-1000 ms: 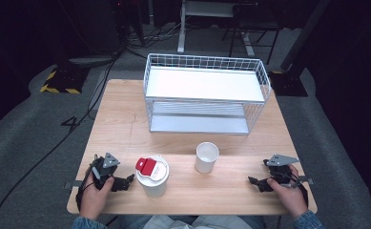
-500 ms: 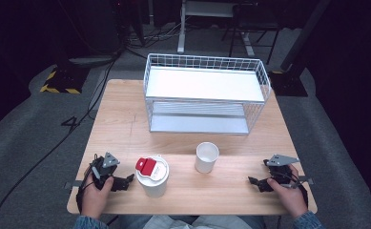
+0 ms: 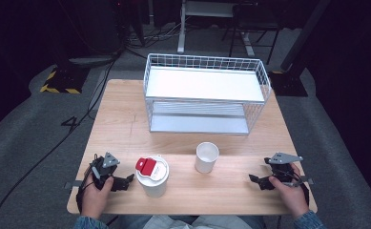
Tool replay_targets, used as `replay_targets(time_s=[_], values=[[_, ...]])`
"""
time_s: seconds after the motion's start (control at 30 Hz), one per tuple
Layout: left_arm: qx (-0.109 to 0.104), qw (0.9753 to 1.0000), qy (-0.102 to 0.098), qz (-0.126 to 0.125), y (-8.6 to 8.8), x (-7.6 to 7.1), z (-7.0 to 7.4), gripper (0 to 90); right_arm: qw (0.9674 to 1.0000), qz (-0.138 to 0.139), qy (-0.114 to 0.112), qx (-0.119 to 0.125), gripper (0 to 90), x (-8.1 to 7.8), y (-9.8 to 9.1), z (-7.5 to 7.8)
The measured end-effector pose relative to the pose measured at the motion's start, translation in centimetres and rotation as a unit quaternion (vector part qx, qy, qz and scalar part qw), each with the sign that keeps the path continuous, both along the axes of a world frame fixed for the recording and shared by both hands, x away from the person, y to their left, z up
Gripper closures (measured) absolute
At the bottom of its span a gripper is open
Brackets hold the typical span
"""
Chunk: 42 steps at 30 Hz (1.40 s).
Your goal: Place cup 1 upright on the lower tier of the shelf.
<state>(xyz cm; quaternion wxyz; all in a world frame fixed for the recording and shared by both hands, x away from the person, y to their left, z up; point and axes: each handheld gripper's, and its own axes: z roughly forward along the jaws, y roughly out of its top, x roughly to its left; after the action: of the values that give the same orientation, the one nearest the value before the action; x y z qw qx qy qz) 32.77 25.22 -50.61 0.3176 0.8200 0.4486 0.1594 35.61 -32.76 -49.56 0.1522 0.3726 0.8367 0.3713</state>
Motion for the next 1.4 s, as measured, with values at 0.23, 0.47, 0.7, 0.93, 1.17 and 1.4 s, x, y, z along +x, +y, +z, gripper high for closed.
replay_targets(time_s=[0.23, 0.47, 0.7, 0.93, 1.17, 1.4], values=[[0.0, 1.0, 0.0, 0.0, 0.0, 0.0, 0.0, 0.0, 0.9991, 0.001, -0.032, 0.026, 0.0, -0.4, -0.2, 1.6], [0.0, 1.0, 0.0, 0.0, 0.0, 0.0, 0.0, 0.0, 0.9975, 0.007, -0.053, 0.047, 0.0, -0.7, 0.1, 2.5], [0.0, 1.0, 0.0, 0.0, 0.0, 0.0, 0.0, 0.0, 0.9939, 0.016, -0.08, 0.075, 0.0, -1.2, 0.4, 3.5], [0.0, 1.0, 0.0, 0.0, 0.0, 0.0, 0.0, 0.0, 0.9917, 0.022, -0.081, 0.097, 0.0, -1.4, 1.1, 3.9], [0.0, 1.0, 0.0, 0.0, 0.0, 0.0, 0.0, 0.0, 0.9906, 0.027, -0.078, 0.109, 0.0, -1.3, 1.8, 4.3], [0.0, 1.0, 0.0, 0.0, 0.0, 0.0, 0.0, 0.0, 0.9907, 0.039, -0.072, 0.108, 0.0, -1.1, 3.1, 4.6]])
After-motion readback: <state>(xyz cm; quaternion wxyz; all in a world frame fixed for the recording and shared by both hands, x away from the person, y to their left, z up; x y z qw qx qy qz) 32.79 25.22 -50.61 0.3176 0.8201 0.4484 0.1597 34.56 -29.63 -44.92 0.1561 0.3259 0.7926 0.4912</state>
